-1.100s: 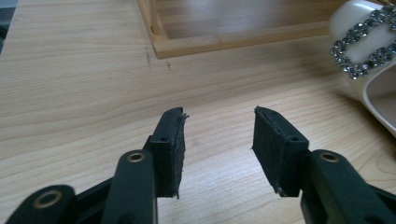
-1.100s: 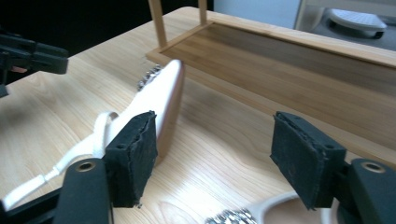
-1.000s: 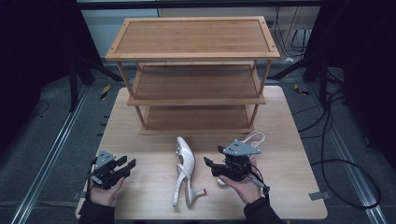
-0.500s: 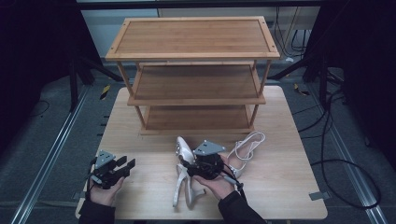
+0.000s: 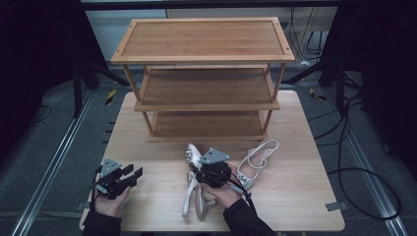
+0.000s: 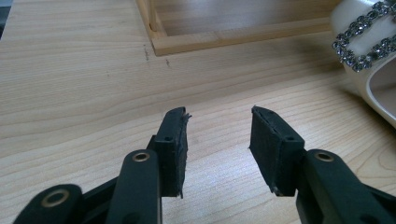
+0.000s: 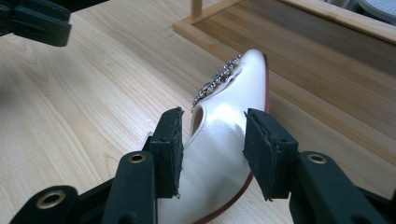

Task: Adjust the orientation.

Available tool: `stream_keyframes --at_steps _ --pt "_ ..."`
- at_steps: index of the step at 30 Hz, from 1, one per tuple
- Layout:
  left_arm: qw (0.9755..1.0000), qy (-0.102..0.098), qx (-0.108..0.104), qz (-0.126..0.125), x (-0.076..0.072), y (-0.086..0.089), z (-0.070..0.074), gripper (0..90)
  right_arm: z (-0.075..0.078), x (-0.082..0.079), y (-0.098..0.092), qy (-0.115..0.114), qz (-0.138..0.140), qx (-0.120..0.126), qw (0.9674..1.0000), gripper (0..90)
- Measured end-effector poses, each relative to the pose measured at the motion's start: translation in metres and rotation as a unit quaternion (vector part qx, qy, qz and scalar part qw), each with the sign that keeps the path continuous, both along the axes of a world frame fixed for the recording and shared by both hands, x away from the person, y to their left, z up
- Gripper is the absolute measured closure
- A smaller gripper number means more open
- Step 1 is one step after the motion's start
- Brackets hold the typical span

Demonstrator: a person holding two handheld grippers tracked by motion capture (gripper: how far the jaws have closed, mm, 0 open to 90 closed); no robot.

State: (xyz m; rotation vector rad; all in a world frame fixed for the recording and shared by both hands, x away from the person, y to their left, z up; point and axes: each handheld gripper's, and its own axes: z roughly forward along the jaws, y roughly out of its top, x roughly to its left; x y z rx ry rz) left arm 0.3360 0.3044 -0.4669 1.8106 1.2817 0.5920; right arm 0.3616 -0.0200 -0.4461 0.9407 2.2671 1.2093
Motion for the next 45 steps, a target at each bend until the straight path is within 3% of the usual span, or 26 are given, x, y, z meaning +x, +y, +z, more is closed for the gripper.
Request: stream_keyframes --at_steps 8,12,15,16,21,23,27,29,32,34,37,39,40,41,42,45 --pt "1.0 0.001 0.0 0.0 0.0 0.001 0.0 55.2 -0.002 0.006 -0.008 0.004 -0.012 -0.004 0.9999 62.3" --pt "1.0 0.001 0.001 -0.001 0.001 0.001 0.0 55.2 -0.004 0.014 -0.014 0.017 -0.027 0.003 0.9995 65.0" --pt "1.0 0.001 0.001 -0.001 0.001 0.001 0.0 55.2 -0.007 0.021 -0.019 0.019 -0.047 -0.007 0.9987 70.4" --pt "1.0 0.002 0.001 -0.002 0.001 0.001 -0.001 55.3 -0.012 0.027 -0.023 0.025 -0.065 -0.02 0.9973 73.7" --pt "1.0 0.002 0.0 -0.002 0.001 0.001 -0.001 55.2 -0.021 0.038 -0.034 0.053 -0.094 -0.024 0.9939 78.4" --pt "1.0 0.002 0.0 -0.003 0.001 0.001 -0.001 55.2 -0.026 0.041 -0.044 0.065 -0.106 -0.008 0.9922 76.2" --pt "1.0 0.002 0.0 -0.004 0.001 0.002 -0.001 55.2 -0.022 0.04 -0.05 0.059 -0.111 0.0 0.9921 70.7" --pt "1.0 0.0 -0.002 -0.002 0.001 0.002 0.0 55.0 -0.011 0.032 -0.059 0.036 -0.108 0.017 0.9934 63.5" --pt "1.0 0.0 -0.001 -0.002 0.001 0.003 0.0 54.7 -0.004 0.025 -0.064 0.027 -0.101 0.03 0.994 58.9" --pt "1.0 -0.001 -0.001 -0.001 0.0 0.003 0.0 54.4 0.01 0.013 -0.07 0.009 -0.09 0.058 0.9942 50.4" --pt "1.0 -0.002 -0.001 0.001 0.0 0.003 0.0 53.9 0.019 -0.002 -0.072 -0.011 -0.075 0.066 0.995 40.4" --pt "1.0 -0.001 -0.001 0.002 0.0 0.003 0.0 53.5 0.02 -0.012 -0.072 -0.01 -0.066 0.069 0.9954 32.1" --pt "1.0 -0.002 -0.001 0.002 0.0 0.004 0.0 53.5 0.02 -0.012 -0.072 -0.01 -0.066 0.069 0.9954 32.1" --pt "1.0 -0.001 0.0 0.003 0.0 0.004 0.0 53.0 0.017 -0.02 -0.072 0.002 -0.054 0.072 0.996 23.1" --pt "1.0 -0.001 0.0 0.003 0.0 0.004 0.0 52.9 0.015 -0.023 -0.072 0.003 -0.049 0.071 0.9963 20.0" --pt "1.0 -0.001 0.0 0.004 0.0 0.004 -0.001 52.5 0.01 -0.031 -0.072 0.001 -0.044 0.074 0.9962 17.0"
